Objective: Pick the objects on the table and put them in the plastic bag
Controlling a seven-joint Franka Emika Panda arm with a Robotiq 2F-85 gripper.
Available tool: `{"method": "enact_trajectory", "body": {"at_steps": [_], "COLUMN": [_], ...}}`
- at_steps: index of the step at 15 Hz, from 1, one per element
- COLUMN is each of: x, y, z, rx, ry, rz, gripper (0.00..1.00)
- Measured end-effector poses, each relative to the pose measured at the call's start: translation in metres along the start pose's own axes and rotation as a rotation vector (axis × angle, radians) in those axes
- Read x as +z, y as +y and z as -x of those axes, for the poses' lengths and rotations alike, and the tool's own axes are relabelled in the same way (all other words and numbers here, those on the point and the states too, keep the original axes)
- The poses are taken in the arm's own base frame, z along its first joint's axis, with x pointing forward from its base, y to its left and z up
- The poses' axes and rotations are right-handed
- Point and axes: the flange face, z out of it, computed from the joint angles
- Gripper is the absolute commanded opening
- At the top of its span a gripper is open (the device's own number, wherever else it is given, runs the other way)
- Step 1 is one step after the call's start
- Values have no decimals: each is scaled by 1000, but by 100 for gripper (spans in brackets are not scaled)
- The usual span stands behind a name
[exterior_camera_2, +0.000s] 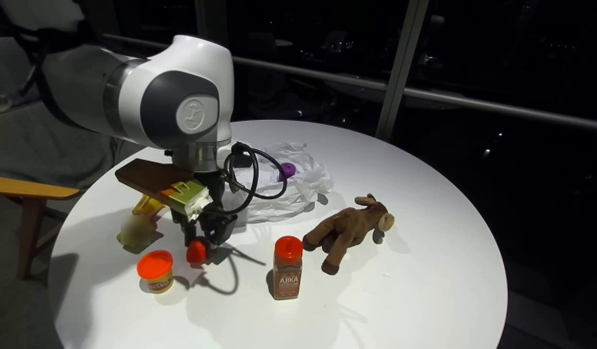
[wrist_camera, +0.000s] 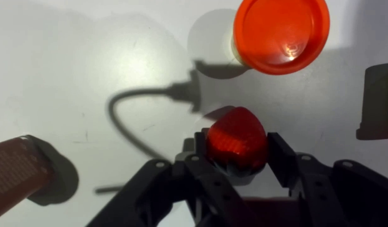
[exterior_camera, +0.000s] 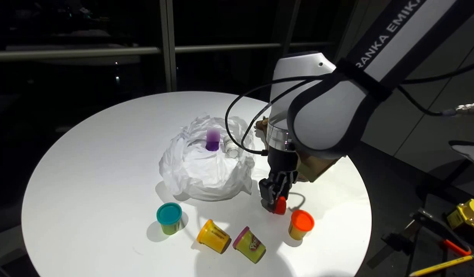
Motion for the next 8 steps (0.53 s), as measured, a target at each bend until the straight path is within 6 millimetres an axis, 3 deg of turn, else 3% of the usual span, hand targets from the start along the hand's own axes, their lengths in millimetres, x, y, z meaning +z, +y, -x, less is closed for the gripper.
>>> {"method": "enact_trajectory", "body": {"at_steps": [4, 8], "x": [-17, -97], "y": [4, -5], "z": [-11, -42], "rx": [68, 128], "ry": [-13, 72], "rz": [28, 90], "gripper": [26, 26]}}
